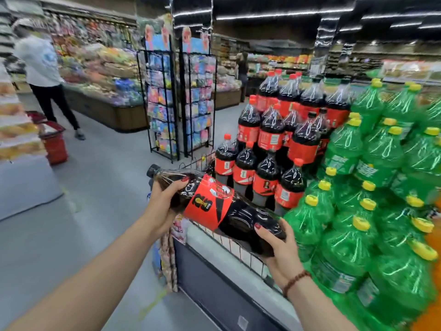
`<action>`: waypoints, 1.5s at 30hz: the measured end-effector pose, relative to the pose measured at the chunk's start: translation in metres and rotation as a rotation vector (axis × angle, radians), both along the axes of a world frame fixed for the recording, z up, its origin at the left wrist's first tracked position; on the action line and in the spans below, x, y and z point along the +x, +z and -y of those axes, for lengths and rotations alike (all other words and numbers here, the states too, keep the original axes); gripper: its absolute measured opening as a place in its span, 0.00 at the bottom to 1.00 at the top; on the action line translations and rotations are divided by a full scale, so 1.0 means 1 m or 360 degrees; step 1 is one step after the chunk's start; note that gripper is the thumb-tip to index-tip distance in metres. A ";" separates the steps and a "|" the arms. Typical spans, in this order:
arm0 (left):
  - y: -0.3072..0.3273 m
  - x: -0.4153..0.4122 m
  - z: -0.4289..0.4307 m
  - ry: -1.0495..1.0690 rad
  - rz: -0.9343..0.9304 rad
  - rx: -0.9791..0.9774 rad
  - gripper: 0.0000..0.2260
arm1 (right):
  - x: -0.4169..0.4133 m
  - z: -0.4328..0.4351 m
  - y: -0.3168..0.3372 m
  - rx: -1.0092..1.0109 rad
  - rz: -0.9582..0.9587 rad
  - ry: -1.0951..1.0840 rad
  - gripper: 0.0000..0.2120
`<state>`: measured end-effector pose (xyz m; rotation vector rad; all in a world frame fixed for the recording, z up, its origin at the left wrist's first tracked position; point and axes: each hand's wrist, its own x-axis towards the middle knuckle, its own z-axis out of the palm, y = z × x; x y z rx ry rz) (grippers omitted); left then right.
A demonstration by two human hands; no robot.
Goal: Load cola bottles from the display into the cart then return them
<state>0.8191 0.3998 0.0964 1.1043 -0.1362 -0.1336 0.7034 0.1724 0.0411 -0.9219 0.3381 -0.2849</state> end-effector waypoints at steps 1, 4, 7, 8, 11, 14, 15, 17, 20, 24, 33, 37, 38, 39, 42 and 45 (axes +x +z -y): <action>0.001 0.013 0.007 0.0017 -0.0005 0.0008 0.22 | 0.014 0.006 -0.002 0.0010 -0.0016 0.0008 0.38; 0.005 0.050 0.025 0.0046 -0.0009 0.0071 0.21 | 0.055 0.022 -0.013 0.0072 -0.0025 -0.0007 0.42; 0.005 0.083 0.040 0.0049 0.0027 0.0112 0.17 | 0.088 0.036 -0.020 0.0113 -0.0023 0.0016 0.40; 0.005 0.093 0.044 0.0045 0.0043 0.0140 0.17 | 0.097 0.039 -0.022 0.0128 -0.0029 0.0014 0.39; 0.003 0.118 0.056 0.0041 0.0002 0.0165 0.23 | 0.117 0.047 -0.028 0.0154 -0.0059 0.0006 0.34; -0.005 0.143 0.068 0.0036 -0.0037 0.0204 0.23 | 0.134 0.052 -0.034 0.0198 -0.0091 -0.0037 0.29; -0.007 0.151 0.073 0.0023 -0.0034 0.0228 0.20 | 0.138 0.053 -0.038 0.0201 -0.0087 -0.0028 0.28; -0.011 0.166 0.084 -0.0005 -0.0019 0.0272 0.14 | 0.147 0.054 -0.049 0.0227 -0.0121 -0.0045 0.29; -0.019 0.193 0.098 -0.0088 -0.0010 0.0331 0.16 | 0.162 0.055 -0.069 0.0274 -0.0209 -0.0113 0.41; -0.028 0.225 0.117 -0.0241 -0.0020 0.0419 0.26 | 0.176 0.054 -0.076 0.0365 -0.0235 -0.0143 0.18; -0.053 0.252 0.168 -0.0549 0.0097 0.0620 0.23 | 0.203 0.054 -0.122 0.0800 -0.0401 -0.0482 0.34; -0.063 0.248 0.188 -0.0668 0.0156 0.0680 0.24 | 0.206 0.057 -0.131 0.0908 -0.0381 -0.0532 0.20; -0.066 0.248 0.193 -0.0691 0.0142 0.0691 0.25 | 0.207 0.058 -0.134 0.0944 -0.0400 -0.0564 0.18; -0.069 0.248 0.198 -0.0706 0.0132 0.0723 0.27 | 0.207 0.059 -0.138 0.0970 -0.0423 -0.0616 0.18; -0.074 0.248 0.209 -0.0768 0.0149 0.0802 0.31 | 0.211 0.061 -0.150 0.0954 -0.0469 -0.0738 0.22; -0.081 0.249 0.219 -0.0819 0.0189 0.0863 0.26 | 0.211 0.062 -0.153 0.0956 -0.0535 -0.0794 0.23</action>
